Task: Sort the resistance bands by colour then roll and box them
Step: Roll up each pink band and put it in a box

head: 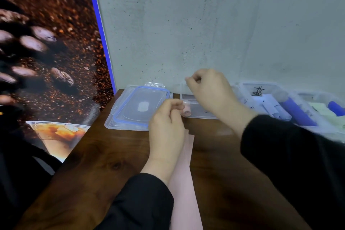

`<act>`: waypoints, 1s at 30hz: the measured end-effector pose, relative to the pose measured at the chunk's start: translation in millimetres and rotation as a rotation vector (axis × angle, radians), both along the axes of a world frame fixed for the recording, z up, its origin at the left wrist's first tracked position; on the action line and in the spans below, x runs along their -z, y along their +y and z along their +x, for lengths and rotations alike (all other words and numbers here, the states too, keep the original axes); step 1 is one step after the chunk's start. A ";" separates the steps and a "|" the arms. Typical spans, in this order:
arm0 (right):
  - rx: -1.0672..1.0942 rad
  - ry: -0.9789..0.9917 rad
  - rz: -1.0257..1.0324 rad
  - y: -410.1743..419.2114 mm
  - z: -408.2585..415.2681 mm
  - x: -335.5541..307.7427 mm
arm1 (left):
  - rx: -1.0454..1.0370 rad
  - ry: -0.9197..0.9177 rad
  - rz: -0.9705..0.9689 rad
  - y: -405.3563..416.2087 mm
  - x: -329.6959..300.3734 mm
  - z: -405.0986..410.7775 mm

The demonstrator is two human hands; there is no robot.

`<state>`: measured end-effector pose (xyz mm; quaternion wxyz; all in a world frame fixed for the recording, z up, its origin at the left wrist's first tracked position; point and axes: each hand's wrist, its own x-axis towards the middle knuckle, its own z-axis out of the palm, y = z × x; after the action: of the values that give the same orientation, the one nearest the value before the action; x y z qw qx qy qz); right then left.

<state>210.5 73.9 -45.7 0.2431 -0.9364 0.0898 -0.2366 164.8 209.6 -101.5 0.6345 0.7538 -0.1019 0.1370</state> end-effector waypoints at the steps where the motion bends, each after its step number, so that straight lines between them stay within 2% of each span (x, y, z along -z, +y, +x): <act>1: -0.039 -0.027 0.061 3.0 -18.3 5.8 | -0.023 -0.009 -0.061 3.3 -7.1 -3.9; 3: -0.085 0.020 0.165 7.6 -56.3 25.5 | -0.047 0.005 -0.114 10.5 -21.4 -11.1; 5: -0.124 0.108 0.220 12.4 -87.4 51.4 | -0.034 0.070 -0.052 19.6 -31.6 -16.5; 7: -0.163 0.158 0.229 18.6 -109.9 72.8 | -0.004 0.153 0.187 30.6 -32.7 -23.7; 10: -0.142 0.226 0.060 30.9 -129.1 87.7 | -0.034 0.126 0.621 49.2 -15.0 -45.5; 13: -0.088 0.245 -0.019 42.4 -134.7 88.2 | -0.036 0.069 0.825 60.5 8.9 -58.0; 16: -0.074 0.199 0.005 48.2 -136.4 91.3 | 0.042 0.066 0.988 62.1 22.4 -55.7; 21: -0.092 0.189 0.064 45.0 -138.2 93.6 | 0.071 0.045 1.050 59.5 25.5 -50.0; 24: -0.115 0.176 0.119 44.4 -138.9 93.9 | 0.085 0.022 0.986 58.9 23.2 -53.7; 30: -0.159 -0.010 0.611 32.7 -149.8 85.6 | 0.062 0.007 0.677 54.0 9.7 -69.0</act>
<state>60.7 106.6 -131.3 0.5313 -0.8230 0.0822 -0.1834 95.7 263.6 -111.2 0.3525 0.9188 -0.1621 0.0735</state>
